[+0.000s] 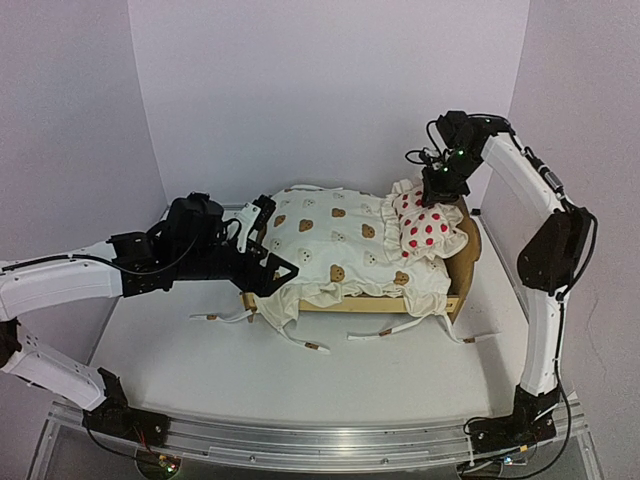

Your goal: Set up the pet bed

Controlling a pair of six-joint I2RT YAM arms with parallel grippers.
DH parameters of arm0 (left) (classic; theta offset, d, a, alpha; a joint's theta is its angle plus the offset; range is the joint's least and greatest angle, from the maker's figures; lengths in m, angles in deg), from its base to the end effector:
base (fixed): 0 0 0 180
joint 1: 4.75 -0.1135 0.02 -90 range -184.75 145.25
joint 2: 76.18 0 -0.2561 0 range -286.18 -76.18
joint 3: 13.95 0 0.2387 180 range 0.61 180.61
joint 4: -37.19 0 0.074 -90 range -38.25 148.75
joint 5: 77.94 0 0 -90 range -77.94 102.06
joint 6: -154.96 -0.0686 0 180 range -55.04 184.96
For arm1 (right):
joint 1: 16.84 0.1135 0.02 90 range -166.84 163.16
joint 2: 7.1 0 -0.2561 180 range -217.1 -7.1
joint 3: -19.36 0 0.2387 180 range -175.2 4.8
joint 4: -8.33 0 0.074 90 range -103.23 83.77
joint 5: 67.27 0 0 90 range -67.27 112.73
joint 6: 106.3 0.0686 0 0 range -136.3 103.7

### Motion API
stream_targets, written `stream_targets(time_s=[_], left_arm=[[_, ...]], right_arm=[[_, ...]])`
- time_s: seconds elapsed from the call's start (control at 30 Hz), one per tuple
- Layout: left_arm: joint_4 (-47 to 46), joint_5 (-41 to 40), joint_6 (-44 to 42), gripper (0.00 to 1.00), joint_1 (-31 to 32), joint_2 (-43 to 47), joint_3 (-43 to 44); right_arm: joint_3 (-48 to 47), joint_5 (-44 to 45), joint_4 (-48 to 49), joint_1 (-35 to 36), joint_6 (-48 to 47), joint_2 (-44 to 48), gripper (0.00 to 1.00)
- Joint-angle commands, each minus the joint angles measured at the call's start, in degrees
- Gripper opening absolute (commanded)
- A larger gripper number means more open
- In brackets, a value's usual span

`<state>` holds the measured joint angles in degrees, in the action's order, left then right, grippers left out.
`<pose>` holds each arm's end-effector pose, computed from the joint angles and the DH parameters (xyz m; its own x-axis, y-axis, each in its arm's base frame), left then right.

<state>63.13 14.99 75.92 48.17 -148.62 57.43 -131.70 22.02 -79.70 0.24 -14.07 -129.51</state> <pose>0.1831 -0.2481 0.2886 -0.4254 0.2480 -0.8703 0.7571 0.6243 -0.1922 0.4197 0.1299 0.3214 -0.8336 -0.2154 -0.5085 -0.2675 0.9631 0.0305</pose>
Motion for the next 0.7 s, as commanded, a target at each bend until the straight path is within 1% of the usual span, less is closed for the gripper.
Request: stream_targets(time_s=[0.0,0.03,0.07,0.13,0.27,0.33,0.47,0.57,0.67], left_arm=[[-2.6,0.5,0.5,0.91,0.0,-0.3,-0.8],[-2.7,0.4,0.6,0.91,0.0,-0.3,-0.8],[-2.7,0.2,0.7,0.91,0.0,-0.4,-0.8],[-3.1,-0.4,0.9,0.91,0.0,-0.2,-0.8],[-3.6,-2.4,1.6,0.92,0.0,0.0,-1.0],[-3.5,-5.2,2.0,0.93,0.0,0.1,-0.7],[-2.4,-8.3,2.7,0.94,0.0,0.3,0.3],[-1.0,-11.7,3.5,0.97,0.0,0.6,1.3],[0.9,-13.1,4.8,0.99,0.0,1.7,3.2]], right_arm=[[2.6,5.9,3.1,0.2,0.8,2.2,0.55],[3.1,6.4,3.6,0.2,1.1,2.9,0.66],[3.5,7.0,4.3,0.2,1.6,3.6,0.74],[3.8,8.2,5.2,0.2,2.8,5.1,0.82],[5.1,7.5,7.9,0.2,6.0,9.3,0.97],[6.4,6.9,9.8,0.3,7.5,12.1,0.98],[10.7,6.7,14.7,0.7,10.3,18.7,0.98],[16.7,7.3,19.1,1.4,11.4,25.3,0.98],[25.6,4.8,23.6,1.7,12.9,32.2,0.98]])
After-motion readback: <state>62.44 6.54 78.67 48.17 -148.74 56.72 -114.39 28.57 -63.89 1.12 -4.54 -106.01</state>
